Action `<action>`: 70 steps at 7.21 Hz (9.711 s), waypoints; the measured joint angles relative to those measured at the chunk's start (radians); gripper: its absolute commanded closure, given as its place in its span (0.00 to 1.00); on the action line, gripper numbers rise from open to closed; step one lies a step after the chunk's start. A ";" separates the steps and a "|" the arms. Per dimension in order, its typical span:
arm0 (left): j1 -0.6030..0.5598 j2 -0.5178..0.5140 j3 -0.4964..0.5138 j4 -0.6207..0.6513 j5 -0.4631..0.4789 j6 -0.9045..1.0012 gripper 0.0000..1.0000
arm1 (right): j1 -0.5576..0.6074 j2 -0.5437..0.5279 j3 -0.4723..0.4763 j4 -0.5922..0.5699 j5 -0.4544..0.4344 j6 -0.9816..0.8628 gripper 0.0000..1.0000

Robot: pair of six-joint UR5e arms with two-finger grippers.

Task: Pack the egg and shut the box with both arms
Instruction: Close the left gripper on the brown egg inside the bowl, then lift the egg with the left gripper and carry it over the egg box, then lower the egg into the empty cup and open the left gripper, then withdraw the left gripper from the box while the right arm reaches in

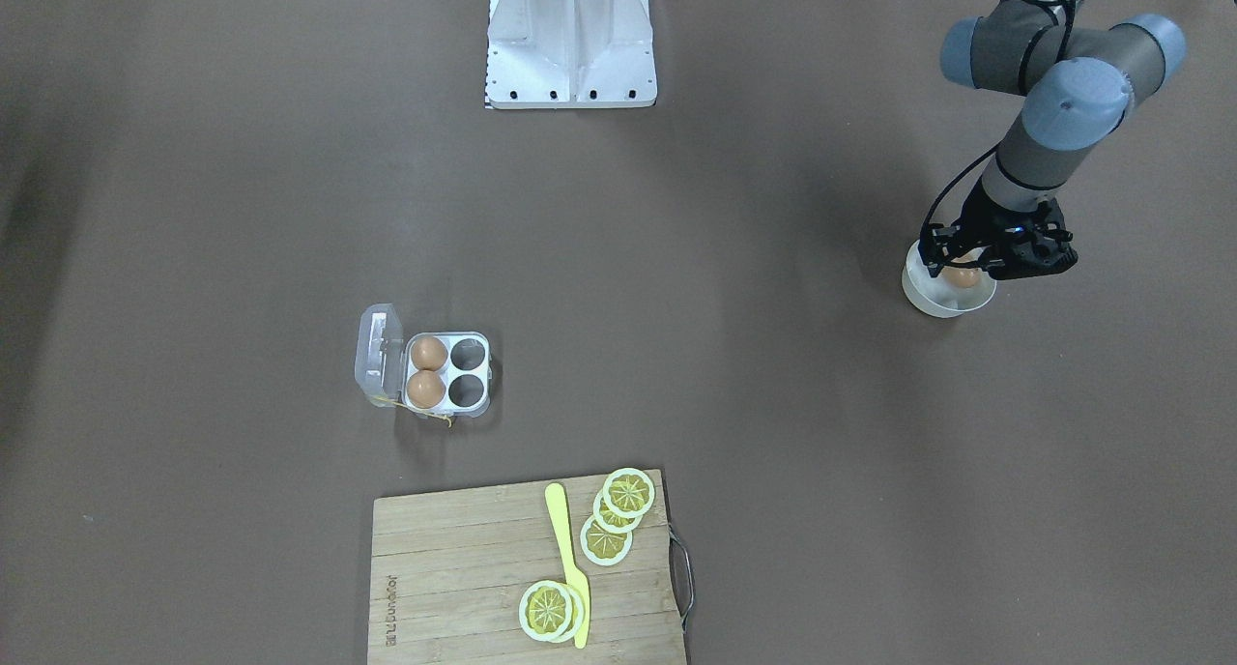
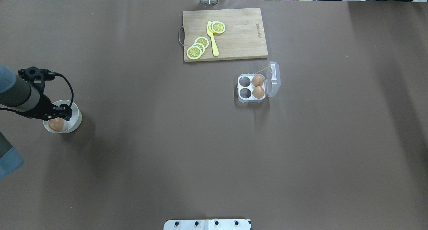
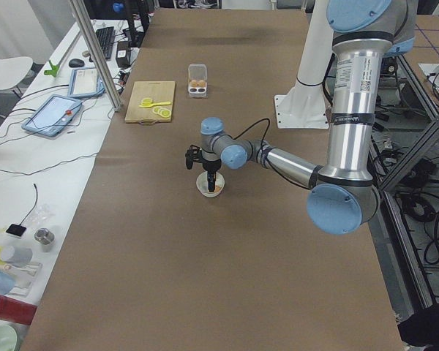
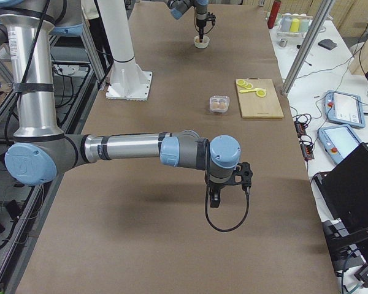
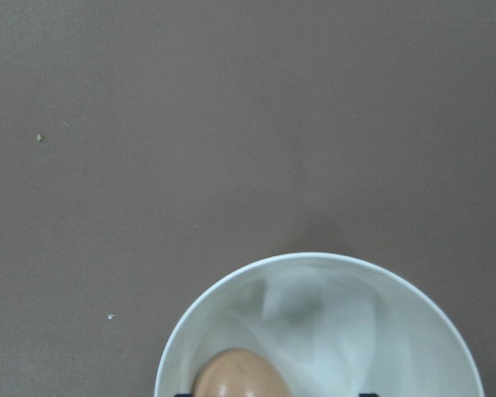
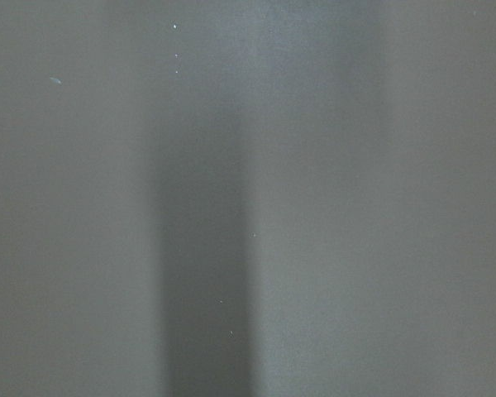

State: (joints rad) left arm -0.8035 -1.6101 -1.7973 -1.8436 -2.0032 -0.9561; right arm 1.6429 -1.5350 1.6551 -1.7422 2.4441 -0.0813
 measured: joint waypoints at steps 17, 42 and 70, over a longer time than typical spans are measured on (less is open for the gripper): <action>0.031 -0.011 0.031 -0.002 0.000 -0.003 0.32 | 0.000 0.001 0.016 -0.025 0.000 0.000 0.00; 0.416 -0.839 0.466 -0.334 0.817 -0.485 1.00 | -0.036 0.018 0.035 -0.035 0.018 0.001 0.00; -0.020 -0.599 0.155 -0.111 0.135 -0.291 0.03 | -0.250 0.007 0.076 0.334 0.058 0.506 0.97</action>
State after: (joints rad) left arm -0.8237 -2.2089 -1.6424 -1.9546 -1.8684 -1.2467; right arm 1.3933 -1.5282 1.7314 -1.4081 2.5021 0.4250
